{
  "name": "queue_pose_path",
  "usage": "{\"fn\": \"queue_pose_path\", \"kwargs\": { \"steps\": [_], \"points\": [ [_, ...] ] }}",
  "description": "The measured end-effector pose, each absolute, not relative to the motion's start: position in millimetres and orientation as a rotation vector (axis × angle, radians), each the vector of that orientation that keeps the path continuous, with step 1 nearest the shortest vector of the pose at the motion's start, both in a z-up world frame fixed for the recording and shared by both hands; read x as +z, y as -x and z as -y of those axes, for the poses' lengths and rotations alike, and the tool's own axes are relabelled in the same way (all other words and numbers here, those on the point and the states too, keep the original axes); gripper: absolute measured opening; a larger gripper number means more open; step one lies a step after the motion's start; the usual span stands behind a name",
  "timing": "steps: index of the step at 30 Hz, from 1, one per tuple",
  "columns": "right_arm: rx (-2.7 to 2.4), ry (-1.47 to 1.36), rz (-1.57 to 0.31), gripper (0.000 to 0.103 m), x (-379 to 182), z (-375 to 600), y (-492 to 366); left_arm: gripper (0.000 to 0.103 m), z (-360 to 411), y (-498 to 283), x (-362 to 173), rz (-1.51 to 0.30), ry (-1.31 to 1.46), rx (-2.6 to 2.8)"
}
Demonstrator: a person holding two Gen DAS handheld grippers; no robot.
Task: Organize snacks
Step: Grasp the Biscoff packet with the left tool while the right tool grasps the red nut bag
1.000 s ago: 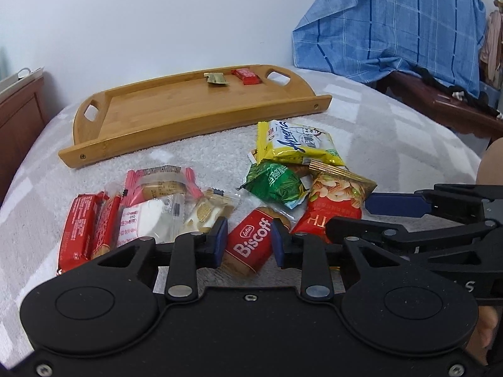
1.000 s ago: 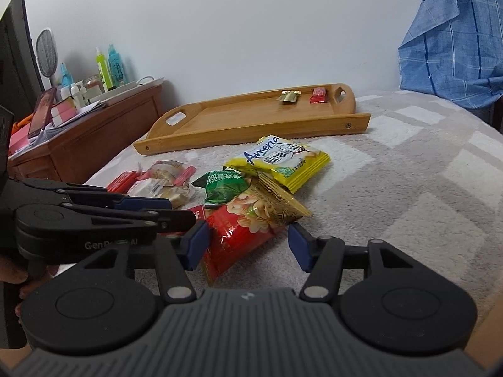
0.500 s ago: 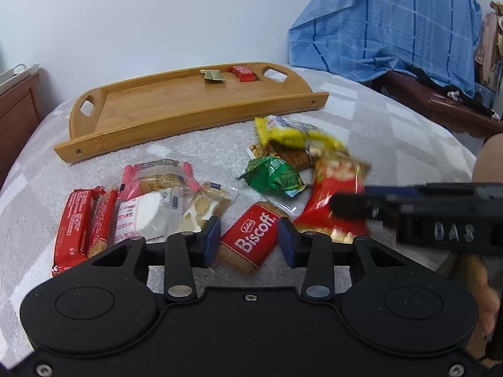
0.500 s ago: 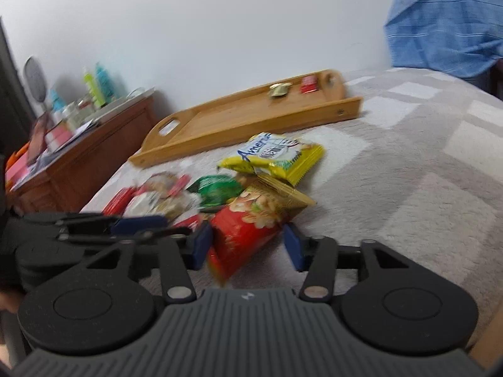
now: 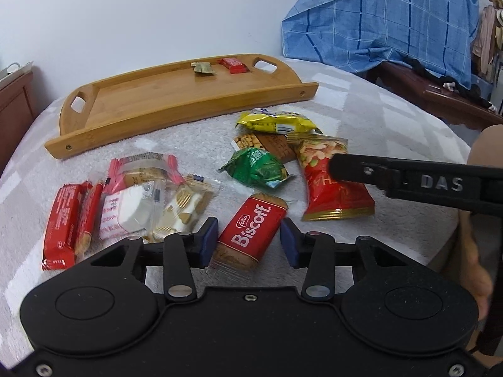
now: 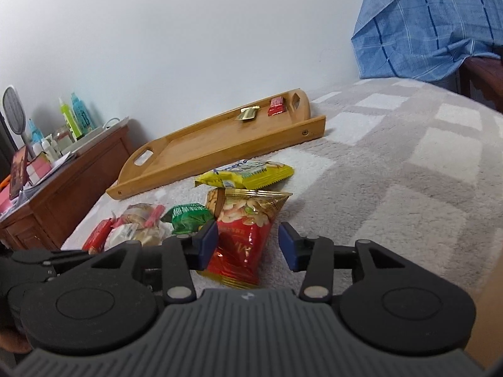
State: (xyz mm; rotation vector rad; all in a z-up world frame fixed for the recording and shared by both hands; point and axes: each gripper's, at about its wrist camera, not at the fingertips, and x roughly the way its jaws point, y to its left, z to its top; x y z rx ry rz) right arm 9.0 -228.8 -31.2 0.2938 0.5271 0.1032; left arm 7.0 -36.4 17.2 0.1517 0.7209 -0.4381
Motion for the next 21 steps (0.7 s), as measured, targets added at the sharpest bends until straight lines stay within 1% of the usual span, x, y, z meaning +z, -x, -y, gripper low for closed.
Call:
{"fn": "queue_pose_path", "kwargs": {
  "steps": [3, 6, 12, 13, 14, 15, 16, 21],
  "points": [
    [0.117, -0.292, -0.532, 0.062, -32, 225, -14, 0.041, 37, -4, 18, -0.725, -0.137, -0.439],
    [0.122, -0.261, -0.527, 0.063, -32, 217, -17, 0.048, 36, -5, 20, -0.732, -0.101, -0.448],
    [0.119, -0.225, -0.547, 0.063, -32, 210, -26, 0.048, 41, -6, 17, -0.728, -0.107, -0.434],
    [0.12, -0.223, -0.551, 0.061, -33, 210, -26, 0.047, 42, -5, 17, -0.726, -0.114, -0.437],
    [0.122, -0.223, -0.554, 0.052, -34, 210, -26, 0.045, 43, -4, 17, -0.724, -0.118, -0.44],
    [0.122, -0.219, -0.554, 0.049, -34, 209, -25, 0.042, 43, -3, 17, -0.723, -0.118, -0.44],
    [0.121, -0.212, -0.553, 0.047, -34, 209, -24, 0.037, 44, -2, 17, -0.723, -0.114, -0.439],
    [0.117, -0.23, -0.547, 0.044, -34, 213, -18, 0.034, 42, 0, 21, -0.72, -0.061, -0.416]
  ]
}}
